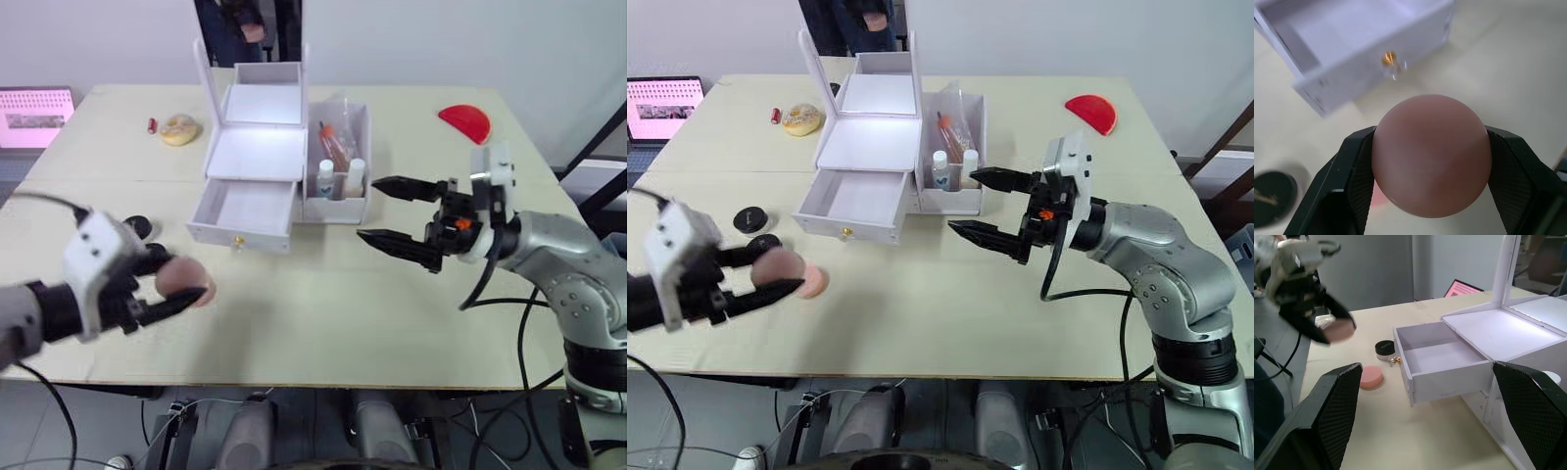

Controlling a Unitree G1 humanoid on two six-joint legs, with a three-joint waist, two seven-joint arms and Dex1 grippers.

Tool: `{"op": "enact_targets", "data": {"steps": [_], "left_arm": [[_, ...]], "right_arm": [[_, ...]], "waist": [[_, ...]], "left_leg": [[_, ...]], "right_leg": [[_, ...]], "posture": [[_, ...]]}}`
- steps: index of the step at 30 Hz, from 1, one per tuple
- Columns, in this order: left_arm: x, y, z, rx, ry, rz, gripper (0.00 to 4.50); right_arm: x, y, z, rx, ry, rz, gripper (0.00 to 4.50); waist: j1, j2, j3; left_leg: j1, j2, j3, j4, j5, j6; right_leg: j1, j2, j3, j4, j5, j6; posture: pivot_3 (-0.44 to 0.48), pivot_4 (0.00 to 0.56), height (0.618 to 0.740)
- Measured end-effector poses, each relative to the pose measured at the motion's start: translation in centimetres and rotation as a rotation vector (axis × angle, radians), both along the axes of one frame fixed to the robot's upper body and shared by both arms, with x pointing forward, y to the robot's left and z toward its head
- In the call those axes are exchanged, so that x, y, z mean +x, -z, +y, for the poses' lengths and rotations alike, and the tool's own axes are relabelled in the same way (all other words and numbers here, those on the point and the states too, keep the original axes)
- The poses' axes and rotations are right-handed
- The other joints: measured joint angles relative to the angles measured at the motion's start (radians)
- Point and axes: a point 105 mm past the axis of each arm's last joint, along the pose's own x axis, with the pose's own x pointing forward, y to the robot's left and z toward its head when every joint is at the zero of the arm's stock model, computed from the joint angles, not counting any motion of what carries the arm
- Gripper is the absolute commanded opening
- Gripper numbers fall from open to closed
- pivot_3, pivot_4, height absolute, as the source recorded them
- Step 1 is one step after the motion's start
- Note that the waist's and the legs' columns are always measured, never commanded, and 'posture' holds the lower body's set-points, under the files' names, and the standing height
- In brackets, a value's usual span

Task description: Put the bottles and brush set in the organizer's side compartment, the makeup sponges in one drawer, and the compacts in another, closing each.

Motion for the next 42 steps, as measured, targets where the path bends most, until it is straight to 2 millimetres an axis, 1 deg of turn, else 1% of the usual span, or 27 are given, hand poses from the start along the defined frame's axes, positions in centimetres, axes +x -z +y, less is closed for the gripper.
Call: {"op": "enact_targets", "data": {"steps": [2, 4, 7, 8, 9, 12, 16, 21, 26, 32, 42], "left_arm": [[1.0, -1.5, 0.3, 0.0, 0.041, -0.021, 2.73], [2.4, -2.2, 0.5, 0.009, 0.112, -0.014, 2.73], [5.2, -2.9, 1.0, 0.031, 0.184, -0.037, 2.73], [6.4, -3.0, 1.4, 0.041, 0.204, -0.038, 2.73], [6.8, -2.9, 1.5, 0.046, 0.211, -0.034, 2.73], [9.4, -2.5, 1.2, 0.05, 0.293, -0.021, 2.73], [11.4, -1.8, 0.6, 0.062, 0.366, 0.022, 2.73], [12.4, -0.8, 0.2, 0.091, 0.425, 0.066, 2.73], [12.8, 0.1, 0.2, 0.108, 0.435, 0.097, 2.73], [13.1, 0.3, -0.7, 0.092, 0.457, 0.1, 2.73], [13.1, 0.6, -0.7, 0.094, 0.451, 0.117, 2.73]], "right_arm": [[0.0, 0.1, 0.0, 0.004, 0.005, -0.003, 4.5], [-0.1, 0.1, 0.0, 0.007, 0.018, -0.008, 4.5], [-0.4, 0.0, 0.1, 0.004, 0.026, -0.023, 4.5], [-0.6, -0.1, 0.2, 0.002, 0.029, -0.031, 4.5], [-0.7, -0.1, 0.2, 0.001, 0.03, -0.037, 4.5], [-0.9, -0.6, 0.3, 0.0, 0.05, -0.065, 4.5], [-1.2, -0.9, 0.5, 0.003, 0.072, -0.09, 4.5], [-1.5, -0.4, 0.6, 0.002, 0.108, -0.08, 4.5], [-1.6, -0.2, 0.5, 0.004, 0.134, -0.078, 4.5], [-1.5, -0.2, 0.4, 0.007, 0.151, -0.076, 4.5], [-1.4, -0.1, 0.4, 0.014, 0.164, -0.068, 4.5]], "waist": [[-0.004, 0.0, 0.0], [-0.006, 0.0, 0.0], [-0.005, 0.002, 0.001], [-0.005, 0.002, 0.001], [-0.006, 0.002, 0.001], [-0.004, 0.002, 0.001], [-0.004, 0.002, 0.001], [-0.007, 0.002, 0.001], [-0.005, 0.001, 0.001], [-0.004, 0.001, 0.001], [-0.006, 0.001, 0.001]], "left_leg": [[0.0, 0.0, 0.0, 0.0, 0.0, 0.0], [0.0, 0.0, 0.0, -0.002, 0.0, 0.0], [0.0, 0.0, 0.0, -0.004, 0.0, 0.0], [-0.001, 0.0, 0.0, -0.005, 0.0, 0.0], [-0.001, 0.0, 0.0, -0.005, 0.0, 0.0], [-0.004, 0.0, 0.0, -0.003, 0.0, 0.0], [-0.006, 0.0, 0.0, -0.002, 0.0, 0.0], [-0.007, 0.0, -0.001, -0.002, 0.0, 0.0], [-0.007, 0.0, -0.001, -0.001, 0.0, 0.0], [-0.007, 0.0, -0.001, -0.001, 0.0, 0.001], [-0.007, 0.0, -0.001, -0.001, 0.0, 0.001]], "right_leg": [[0.0, 0.0, 0.0, 0.0, 0.0, 0.0], [-0.001, 0.0, 0.0, 0.0, 0.0, 0.0], [-0.002, 0.0, 0.0, 0.0, 0.002, -0.004], [-0.002, 0.001, 0.0, 0.0, 0.002, -0.004], [-0.002, 0.001, 0.0, 0.0, 0.002, -0.003], [-0.003, 0.001, 0.0, -0.001, 0.002, -0.003], [-0.004, 0.001, 0.0, -0.001, 0.002, -0.002], [-0.005, 0.001, 0.0, 0.0, 0.001, -0.001], [-0.005, 0.001, 0.0, 0.001, 0.001, -0.001], [-0.005, 0.001, 0.0, 0.002, 0.001, -0.001], [-0.005, 0.001, 0.0, 0.003, 0.001, 0.0]], "posture": [[0.0, 0.15, 0.739], [0.0, 0.15, 0.739], [0.0, 0.15, 0.739], [0.0, 0.15, 0.739], [0.0, 0.15, 0.739], [0.0, 0.15, 0.739], [0.0, 0.15, 0.739], [0.0, 0.15, 0.739], [0.0, 0.15, 0.739], [0.0, 0.15, 0.739], [0.0, 0.15, 0.739]]}}
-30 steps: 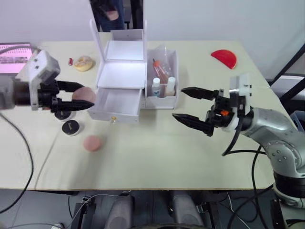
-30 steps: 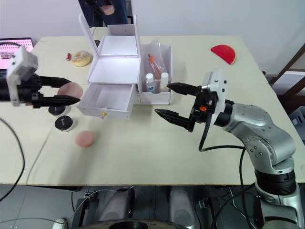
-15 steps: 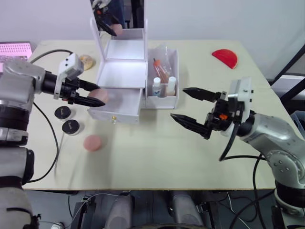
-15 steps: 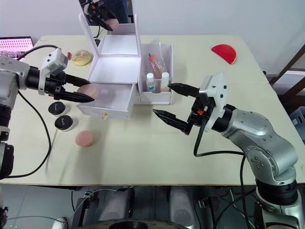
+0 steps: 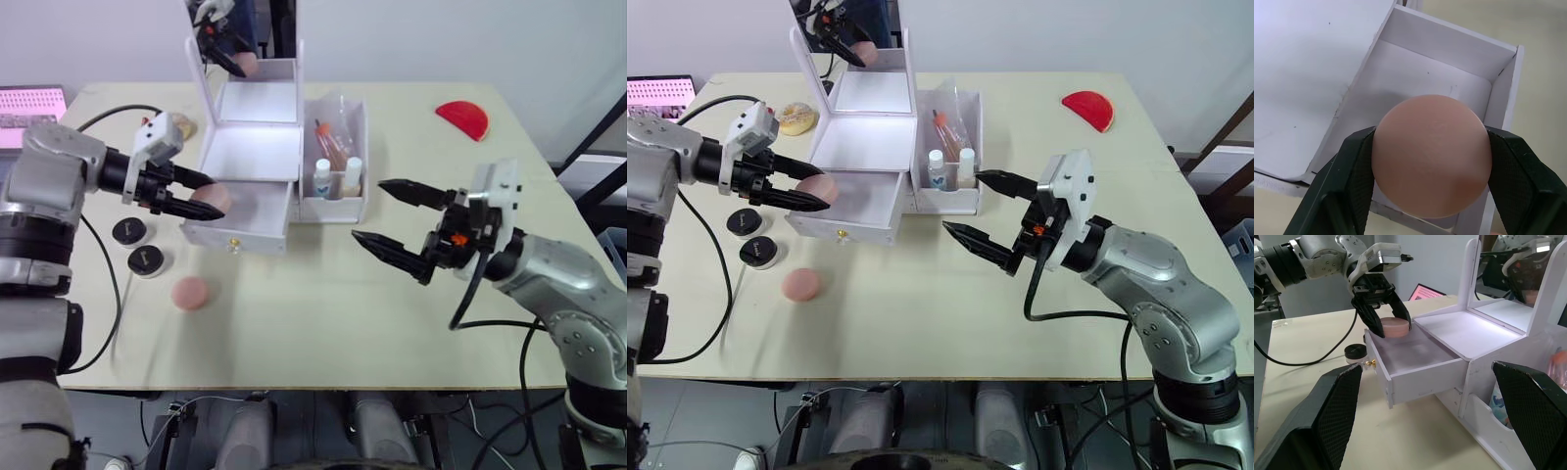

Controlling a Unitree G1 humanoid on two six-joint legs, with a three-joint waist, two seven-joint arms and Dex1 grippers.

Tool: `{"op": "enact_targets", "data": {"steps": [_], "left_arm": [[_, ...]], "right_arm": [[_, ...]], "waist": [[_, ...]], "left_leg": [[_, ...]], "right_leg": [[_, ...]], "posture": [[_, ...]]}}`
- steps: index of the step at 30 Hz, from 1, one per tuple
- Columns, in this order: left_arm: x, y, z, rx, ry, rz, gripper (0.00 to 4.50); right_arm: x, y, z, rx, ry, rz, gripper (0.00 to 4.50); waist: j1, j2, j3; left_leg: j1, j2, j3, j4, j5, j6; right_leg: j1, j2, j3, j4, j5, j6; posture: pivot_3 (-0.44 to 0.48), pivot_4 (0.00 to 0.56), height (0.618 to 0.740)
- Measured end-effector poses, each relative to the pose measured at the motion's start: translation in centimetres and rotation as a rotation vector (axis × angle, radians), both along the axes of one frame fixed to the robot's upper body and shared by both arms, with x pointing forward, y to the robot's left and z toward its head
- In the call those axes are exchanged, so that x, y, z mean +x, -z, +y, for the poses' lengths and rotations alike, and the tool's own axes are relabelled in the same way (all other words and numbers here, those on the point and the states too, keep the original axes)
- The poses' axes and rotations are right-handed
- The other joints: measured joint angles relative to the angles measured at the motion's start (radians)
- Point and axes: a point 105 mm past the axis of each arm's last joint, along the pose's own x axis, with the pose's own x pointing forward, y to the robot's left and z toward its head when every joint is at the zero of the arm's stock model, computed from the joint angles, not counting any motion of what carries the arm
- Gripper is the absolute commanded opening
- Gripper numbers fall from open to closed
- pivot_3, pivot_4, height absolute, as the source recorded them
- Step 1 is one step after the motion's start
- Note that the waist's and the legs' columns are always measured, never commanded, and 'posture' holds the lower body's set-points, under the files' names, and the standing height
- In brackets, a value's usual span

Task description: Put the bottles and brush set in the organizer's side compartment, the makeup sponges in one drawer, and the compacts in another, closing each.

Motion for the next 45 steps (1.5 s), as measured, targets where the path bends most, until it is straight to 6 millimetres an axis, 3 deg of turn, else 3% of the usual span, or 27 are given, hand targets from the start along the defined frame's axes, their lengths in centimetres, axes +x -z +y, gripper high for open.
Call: {"op": "enact_targets", "data": {"steps": [21, 22, 24, 36, 41, 45], "left_arm": [[0.0, 0.8, -0.2, -0.004, -0.003, 0.022, 2.73], [0.0, 0.8, -0.2, -0.003, -0.004, 0.022, 3.72], [0.1, 0.8, -0.3, -0.005, -0.001, 0.021, 4.45], [0.4, 0.4, -0.2, -0.016, -0.018, 0.01, 4.45], [0.3, -0.9, 0.2, -0.047, -0.032, -0.003, 4.45], [-0.5, -2.7, 2.1, -0.09, -0.078, -0.022, 4.45]], "right_arm": [[-0.4, 0.0, 0.2, 0.008, -0.001, 0.0, 4.5], [-0.4, -0.1, 0.2, 0.008, -0.002, -0.001, 4.5], [-0.4, -0.1, 0.3, 0.008, -0.002, -0.002, 4.5], [-0.4, 0.0, 0.2, 0.007, -0.001, -0.001, 4.5], [-0.4, -0.1, 0.2, 0.003, -0.002, -0.003, 4.5], [-0.4, -0.4, -0.8, -0.023, 0.025, -0.016, 4.5]], "waist": [[0.0, 0.0, 0.0], [0.0, 0.0, 0.0], [0.0, 0.0, 0.0], [0.0, 0.0, 0.0], [-0.002, 0.0, 0.0], [-0.004, 0.0, 0.0]], "left_leg": [[0.0, 0.0, 0.0, 0.0, 0.0, 0.0], [0.0, 0.0, 0.0, 0.0, 0.0, 0.0], [0.001, 0.0, 0.0, 0.0, 0.0, 0.0], [0.001, 0.0, 0.0, 0.0, 0.0, 0.0], [0.001, 0.0, 0.0, 0.0, 0.0, 0.0], [0.002, 0.0, 0.0, 0.0, 0.0, 0.0]], "right_leg": [[0.0, 0.0, 0.0, 0.001, 0.0, 0.0], [0.0, 0.0, 0.0, 0.001, 0.0, 0.0], [0.0, 0.0, 0.0, 0.001, 0.0, 0.0], [0.0, 0.0, 0.0, 0.002, 0.0, 0.0], [0.0, 0.0, 0.0, 0.002, 0.0, 0.0], [0.0, 0.0, 0.0, 0.002, 0.0, 0.001]], "posture": [[0.0, 0.15, 0.739], [0.0, 0.15, 0.739], [0.0, 0.15, 0.739], [0.0, 0.15, 0.739], [0.0, 0.15, 0.739], [0.0, 0.15, 0.739]]}}
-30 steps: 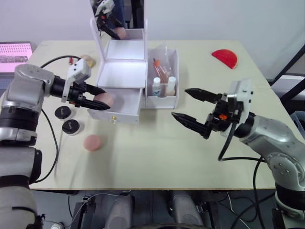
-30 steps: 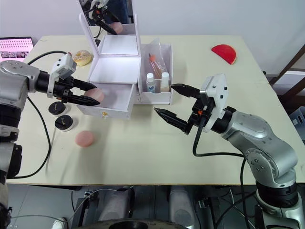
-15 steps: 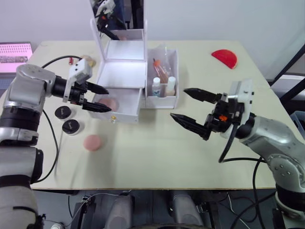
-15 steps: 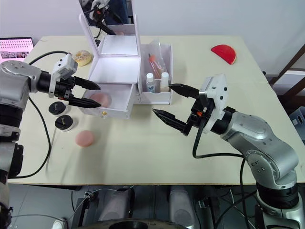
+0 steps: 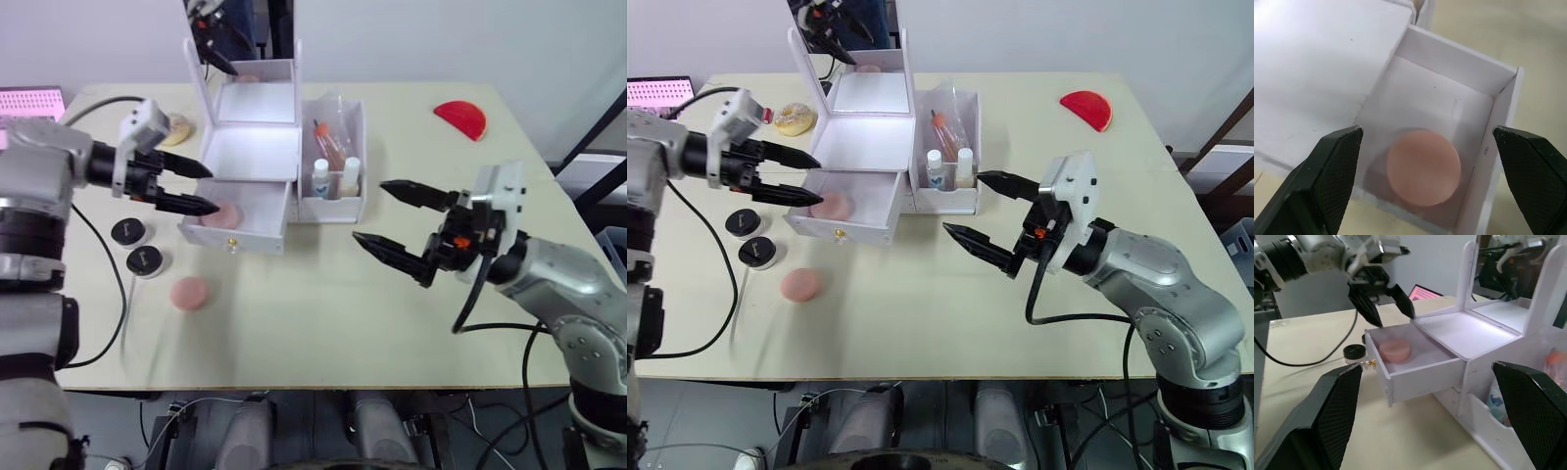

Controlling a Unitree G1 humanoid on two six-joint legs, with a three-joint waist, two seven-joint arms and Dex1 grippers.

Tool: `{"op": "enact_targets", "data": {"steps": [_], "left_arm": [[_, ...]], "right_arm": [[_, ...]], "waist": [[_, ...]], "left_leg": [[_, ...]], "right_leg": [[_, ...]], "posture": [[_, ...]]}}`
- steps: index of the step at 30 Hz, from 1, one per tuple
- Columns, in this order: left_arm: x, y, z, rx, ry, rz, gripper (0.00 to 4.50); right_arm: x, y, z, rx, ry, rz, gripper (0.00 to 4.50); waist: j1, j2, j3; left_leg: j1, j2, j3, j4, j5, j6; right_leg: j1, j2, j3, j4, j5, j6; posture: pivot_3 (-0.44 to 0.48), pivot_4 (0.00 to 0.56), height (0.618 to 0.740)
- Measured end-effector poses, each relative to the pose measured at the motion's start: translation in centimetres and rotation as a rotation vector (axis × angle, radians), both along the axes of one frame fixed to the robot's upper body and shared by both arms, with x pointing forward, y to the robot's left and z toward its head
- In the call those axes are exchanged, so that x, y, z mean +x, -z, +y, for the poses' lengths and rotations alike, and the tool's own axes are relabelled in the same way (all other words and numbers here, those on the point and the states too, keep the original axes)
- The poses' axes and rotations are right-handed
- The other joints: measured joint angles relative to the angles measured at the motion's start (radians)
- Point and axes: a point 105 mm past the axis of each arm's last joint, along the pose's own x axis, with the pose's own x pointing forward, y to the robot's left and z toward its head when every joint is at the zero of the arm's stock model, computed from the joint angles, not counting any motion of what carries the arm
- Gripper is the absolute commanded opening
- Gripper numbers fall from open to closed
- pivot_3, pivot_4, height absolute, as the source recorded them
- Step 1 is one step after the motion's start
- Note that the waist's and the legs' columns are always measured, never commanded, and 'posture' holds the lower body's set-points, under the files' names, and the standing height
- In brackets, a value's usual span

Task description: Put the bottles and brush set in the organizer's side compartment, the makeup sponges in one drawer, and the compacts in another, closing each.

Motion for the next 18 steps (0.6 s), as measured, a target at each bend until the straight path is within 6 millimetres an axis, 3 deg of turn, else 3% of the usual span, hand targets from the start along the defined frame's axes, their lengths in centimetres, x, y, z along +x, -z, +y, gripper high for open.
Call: {"op": "enact_targets", "data": {"steps": [4, 10, 13, 18], "left_arm": [[-1.6, -1.1, 3.8, -0.041, -0.13, -0.041, 4.45], [-4.7, 3.1, 10.8, -0.027, -0.427, -0.002, 4.45], [-7.0, 5.6, 15.2, -0.026, -0.633, 0.001, 4.45], [-10.2, 6.5, 19.7, -0.022, -0.842, -0.062, 4.45]], "right_arm": [[0.5, 0.3, -1.8, -0.021, 0.056, 0.034, 4.5], [1.4, 1.7, -5.2, -0.043, 0.166, 0.109, 4.5], [2.0, 3.3, -8.2, -0.066, 0.258, 0.163, 4.5], [1.9, 5.2, -12.1, -0.107, 0.345, 0.209, 4.5]], "waist": [[-0.003, 0.0, 0.0], [-0.001, 0.0, 0.0], [0.001, 0.0, 0.0], [0.012, -0.002, -0.001]], "left_leg": [[0.002, 0.0, 0.0, -0.001, 0.0, 0.0], [0.006, 0.0, 0.0, -0.001, 0.0, 0.0], [0.006, 0.0, 0.001, -0.001, 0.0, 0.0], [0.007, 0.0, 0.001, -0.001, 0.0, 0.0]], "right_leg": [[0.0, 0.0, 0.0, 0.0, 0.0, 0.0], [0.003, 0.0, 0.0, 0.002, -0.001, 0.0], [0.003, 0.0, 0.001, 0.001, -0.001, -0.001], [0.005, -0.001, 0.0, 0.001, -0.002, 0.001]], "posture": [[0.0, 0.15, 0.739], [0.0, 0.15, 0.739], [0.0, 0.15, 0.739], [0.0, 0.15, 0.739]]}}
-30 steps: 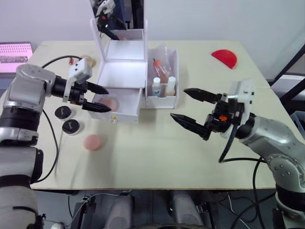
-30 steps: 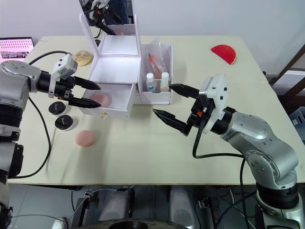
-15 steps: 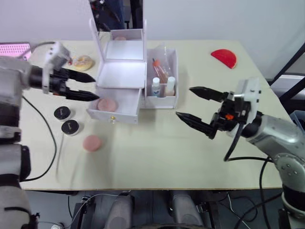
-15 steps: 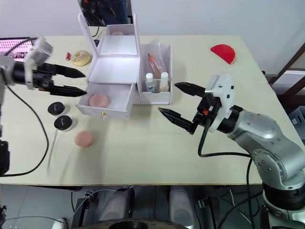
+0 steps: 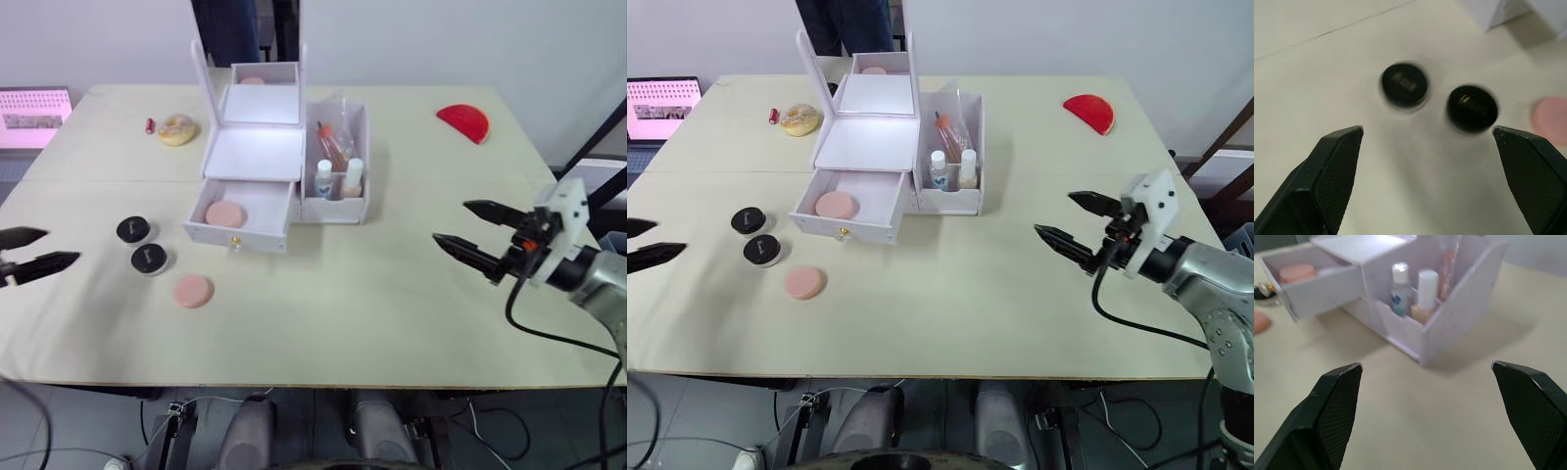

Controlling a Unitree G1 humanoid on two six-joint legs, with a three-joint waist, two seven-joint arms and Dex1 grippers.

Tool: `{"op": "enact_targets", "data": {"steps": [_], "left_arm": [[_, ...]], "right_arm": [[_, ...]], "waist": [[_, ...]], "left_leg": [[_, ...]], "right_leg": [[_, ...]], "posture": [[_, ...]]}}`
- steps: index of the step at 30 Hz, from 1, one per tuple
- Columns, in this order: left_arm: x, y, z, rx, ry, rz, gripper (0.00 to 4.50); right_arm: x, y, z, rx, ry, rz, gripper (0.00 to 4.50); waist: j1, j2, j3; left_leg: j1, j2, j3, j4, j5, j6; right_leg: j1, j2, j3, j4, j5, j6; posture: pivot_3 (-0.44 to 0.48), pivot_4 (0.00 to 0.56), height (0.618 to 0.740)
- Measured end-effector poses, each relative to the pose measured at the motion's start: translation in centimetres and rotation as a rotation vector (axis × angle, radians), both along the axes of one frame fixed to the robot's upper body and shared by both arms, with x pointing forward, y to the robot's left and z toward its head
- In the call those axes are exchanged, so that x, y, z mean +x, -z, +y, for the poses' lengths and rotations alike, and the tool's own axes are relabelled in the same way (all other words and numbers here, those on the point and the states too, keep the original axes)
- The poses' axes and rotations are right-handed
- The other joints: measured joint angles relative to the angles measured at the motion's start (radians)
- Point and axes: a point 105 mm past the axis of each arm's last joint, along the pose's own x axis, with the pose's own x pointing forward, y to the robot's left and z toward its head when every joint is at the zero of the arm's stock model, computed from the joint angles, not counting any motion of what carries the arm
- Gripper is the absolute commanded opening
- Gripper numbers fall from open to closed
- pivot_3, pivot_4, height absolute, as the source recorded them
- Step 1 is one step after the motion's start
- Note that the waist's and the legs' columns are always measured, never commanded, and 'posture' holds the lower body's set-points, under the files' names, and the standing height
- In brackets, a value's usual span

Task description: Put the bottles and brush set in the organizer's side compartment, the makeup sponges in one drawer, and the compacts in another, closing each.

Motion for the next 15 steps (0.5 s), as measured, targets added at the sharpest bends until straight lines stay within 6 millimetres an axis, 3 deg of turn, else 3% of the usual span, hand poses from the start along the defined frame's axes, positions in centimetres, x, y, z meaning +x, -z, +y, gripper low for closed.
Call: {"op": "enact_targets", "data": {"steps": [3, 5, 9, 15], "left_arm": [[-1.6, 0.7, 1.9, 0.009, -0.091, -0.009, 4.45], [-2.0, 0.7, 2.5, 0.017, -0.119, -0.025, 4.45], [-2.2, 0.5, 2.7, 0.029, -0.126, -0.049, 4.45], [-2.3, 0.8, 2.6, 0.032, -0.124, -0.051, 4.45]], "right_arm": [[-0.4, 1.4, -3.1, -0.003, 0.077, 0.054, 4.5], [-0.6, 1.3, -4.2, 0.009, 0.104, 0.049, 4.5], [-0.5, 0.0, -5.0, -0.015, 0.126, -0.024, 4.5], [-0.6, 0.2, -5.4, -0.043, 0.128, -0.033, 4.5]], "waist": [[-0.002, 0.0, 0.0], [-0.005, 0.0, 0.0], [-0.009, 0.0, 0.0], [-0.01, 0.0, 0.0]], "left_leg": [[0.0, 0.0, 0.0, 0.0, 0.0, 0.0], [0.001, 0.0, 0.0, 0.0, 0.0, 0.0], [0.002, 0.0, 0.0, 0.0, 0.0, 0.0], [0.001, 0.0, 0.001, -0.001, 0.0, 0.0]], "right_leg": [[0.0, 0.0, 0.0, 0.0, 0.0, 0.001], [0.0, 0.0, 0.0, 0.0, 0.0, 0.0], [0.0, 0.0, 0.0, 0.001, 0.0, -0.001], [0.0, 0.0, 0.0, -0.001, 0.001, -0.001]], "posture": [[0.0, 0.15, 0.739], [0.0, 0.15, 0.739], [0.0, 0.15, 0.739], [0.0, 0.15, 0.739]]}}
